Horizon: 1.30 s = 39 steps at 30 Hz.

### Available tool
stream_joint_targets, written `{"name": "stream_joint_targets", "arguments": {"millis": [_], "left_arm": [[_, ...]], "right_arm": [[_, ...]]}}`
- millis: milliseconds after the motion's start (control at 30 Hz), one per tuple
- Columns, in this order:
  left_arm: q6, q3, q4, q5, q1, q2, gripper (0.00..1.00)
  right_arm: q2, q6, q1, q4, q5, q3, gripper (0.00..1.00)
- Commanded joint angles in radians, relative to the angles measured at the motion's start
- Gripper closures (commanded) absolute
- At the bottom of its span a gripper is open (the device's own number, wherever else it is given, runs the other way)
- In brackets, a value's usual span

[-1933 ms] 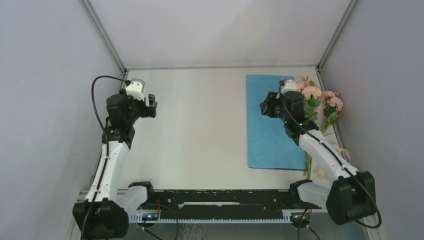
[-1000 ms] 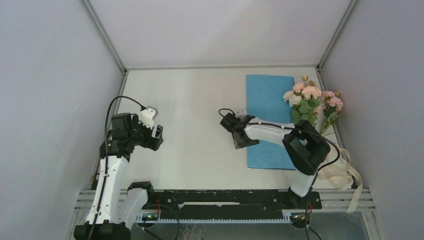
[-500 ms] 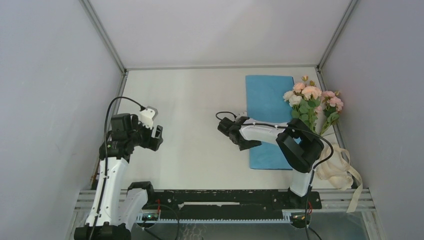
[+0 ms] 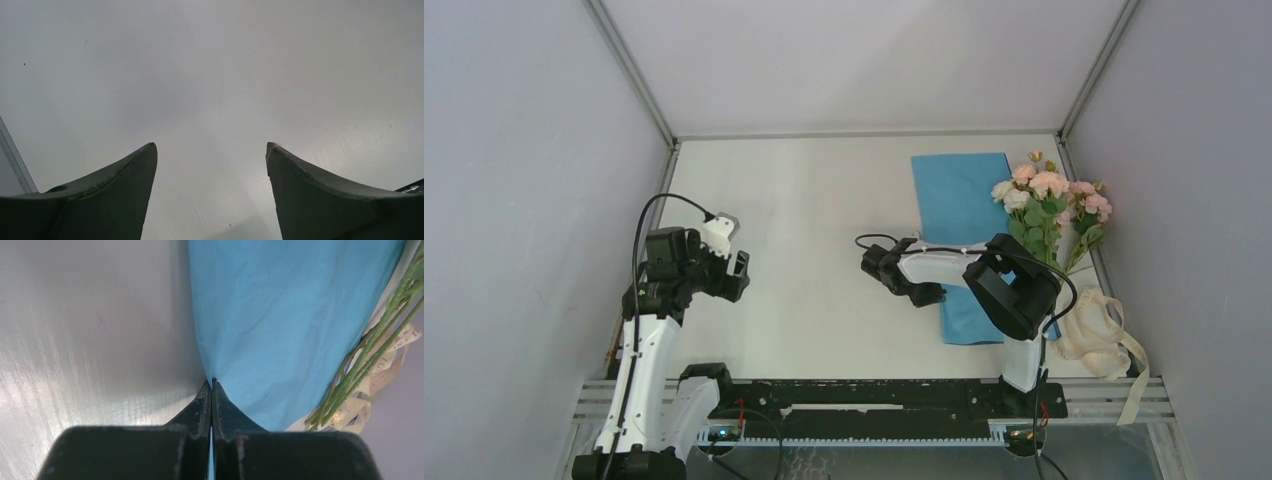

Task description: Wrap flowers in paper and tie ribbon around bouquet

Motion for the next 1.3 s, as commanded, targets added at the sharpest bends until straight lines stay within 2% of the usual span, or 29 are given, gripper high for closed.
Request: {"name": "stream_joint_targets", "arguments": {"millis": [0,100,233,367,467,500,600,633,767,800,933,967,1133,1267], "left_arm": [[0.011,-0.006,0.004,0.001,-0.002,-0.012,0.16],[0.009,0.005,-0.005,0.005,-0.001,-0.009,0.15],[0.000,0.020,-0.013,0.034,-0.002,0.004,0.15],[-0.028,0.030,-0.004,0.044,-0.001,0.019,0.15],[-0.033,0.028,0.006,0.041,-0.001,0.025,0.15],[-0.035,0.026,0.007,0.036,-0.002,0.026,0.15],[-0.033,0.024,0.007,0.017,-0.001,0.028,0.15],[-0.028,0.024,0.003,0.013,-0.001,0.026,0.15],[0.004,0.035,-0.027,0.041,-0.004,0.024,0.15],[0.006,0.041,-0.034,0.063,-0.007,0.026,0.15],[0.009,0.052,-0.036,0.068,-0.053,0.054,0.17],[0.012,0.053,-0.035,0.047,-0.095,0.069,0.17],[0.003,0.030,0.017,-0.101,-0.234,0.167,0.22],[0.005,0.022,0.082,-0.147,-0.302,0.257,0.25]], "right_arm": [[-0.027,0.001,0.008,0.013,-0.019,-0.009,1.00],[-0.079,-0.045,0.043,0.065,-0.104,0.009,1.00],[-0.136,-0.119,0.168,0.180,-0.249,0.107,1.00],[-0.125,-0.107,0.262,0.314,-0.359,0.207,1.00],[-0.090,-0.077,0.273,0.477,-0.450,0.222,1.00],[-0.070,-0.074,0.274,0.514,-0.490,0.235,0.91],[-0.007,-0.077,0.273,0.532,-0.586,0.320,0.53],[0.000,-0.081,0.274,0.529,-0.616,0.340,0.45],[-0.084,-0.088,0.258,0.565,-0.711,0.314,0.20],[-0.117,-0.091,0.251,0.570,-0.722,0.293,0.19],[-0.270,-0.087,0.184,0.556,-0.687,0.162,0.17],[-0.305,-0.081,0.148,0.546,-0.675,0.115,0.17],[-0.434,-0.100,-0.112,0.508,-0.726,-0.074,0.20],[-0.436,-0.195,-0.295,0.547,-0.849,-0.097,0.22]]}}
